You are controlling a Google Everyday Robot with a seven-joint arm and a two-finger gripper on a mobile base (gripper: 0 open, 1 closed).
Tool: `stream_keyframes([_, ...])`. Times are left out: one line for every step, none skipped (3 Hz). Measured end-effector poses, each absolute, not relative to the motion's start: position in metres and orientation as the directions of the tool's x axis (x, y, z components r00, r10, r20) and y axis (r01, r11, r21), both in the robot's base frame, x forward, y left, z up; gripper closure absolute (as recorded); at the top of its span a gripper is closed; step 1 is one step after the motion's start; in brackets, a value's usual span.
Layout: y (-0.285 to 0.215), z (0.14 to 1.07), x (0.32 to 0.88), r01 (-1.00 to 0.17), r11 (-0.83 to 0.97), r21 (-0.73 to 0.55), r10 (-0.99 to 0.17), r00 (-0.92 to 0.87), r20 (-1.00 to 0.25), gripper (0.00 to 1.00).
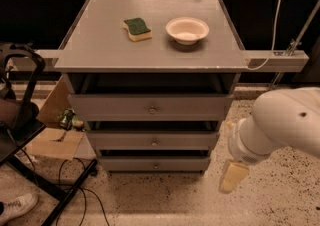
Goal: Open bottom drawer
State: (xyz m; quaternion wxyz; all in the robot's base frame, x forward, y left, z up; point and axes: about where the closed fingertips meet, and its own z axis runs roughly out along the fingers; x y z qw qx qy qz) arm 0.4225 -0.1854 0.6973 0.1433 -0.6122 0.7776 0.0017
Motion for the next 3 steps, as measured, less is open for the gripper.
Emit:
stream_keyframes([-0.152, 0.617, 0.419, -0.975, 0.186, -0.124, -0.963, -0.155, -0.221, 0.0])
stream_keyframes([-0.12, 0.519, 0.421, -0.987, 0.136, -0.087, -0.964, -0.112, -0.24, 0.0])
stream_keyframes([-0.104, 0.457, 0.437, -0.988, 0.138, -0.065, -0.96, -0.117, -0.255, 0.0])
